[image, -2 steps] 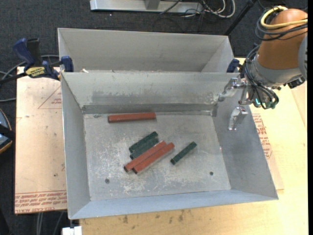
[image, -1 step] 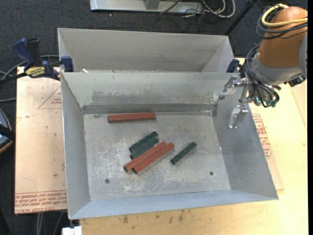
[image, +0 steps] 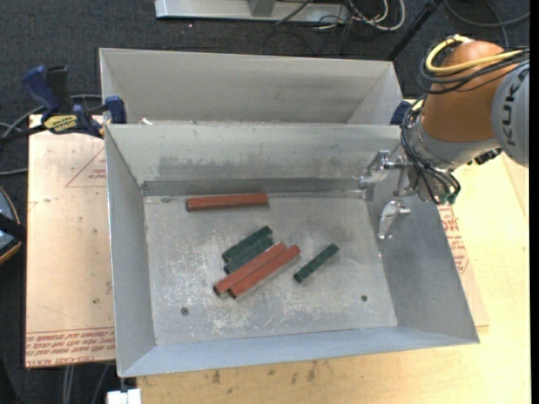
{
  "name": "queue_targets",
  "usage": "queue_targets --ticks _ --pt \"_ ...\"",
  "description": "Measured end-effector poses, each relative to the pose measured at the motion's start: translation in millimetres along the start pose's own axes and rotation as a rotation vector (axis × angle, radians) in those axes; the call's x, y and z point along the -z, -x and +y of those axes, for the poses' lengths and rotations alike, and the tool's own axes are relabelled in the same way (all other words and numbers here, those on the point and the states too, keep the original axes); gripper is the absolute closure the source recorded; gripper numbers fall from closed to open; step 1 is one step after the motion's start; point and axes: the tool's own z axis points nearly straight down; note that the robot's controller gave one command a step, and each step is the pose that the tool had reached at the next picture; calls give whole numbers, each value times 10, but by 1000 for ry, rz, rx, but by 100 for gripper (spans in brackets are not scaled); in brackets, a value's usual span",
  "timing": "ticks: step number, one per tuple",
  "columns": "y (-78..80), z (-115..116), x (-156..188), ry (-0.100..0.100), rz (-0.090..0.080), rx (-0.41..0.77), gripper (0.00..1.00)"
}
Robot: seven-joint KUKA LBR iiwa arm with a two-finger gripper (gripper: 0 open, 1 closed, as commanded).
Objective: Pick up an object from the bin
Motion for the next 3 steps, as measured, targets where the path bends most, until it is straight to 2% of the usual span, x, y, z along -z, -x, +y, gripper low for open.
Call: queue_targets --ticks 1,2,3 --pt "-510 511 -689 2 2 170 0" --pt "-258 714 -804 1 6 461 100" --pt "-258 714 -804 1 6 461 100"
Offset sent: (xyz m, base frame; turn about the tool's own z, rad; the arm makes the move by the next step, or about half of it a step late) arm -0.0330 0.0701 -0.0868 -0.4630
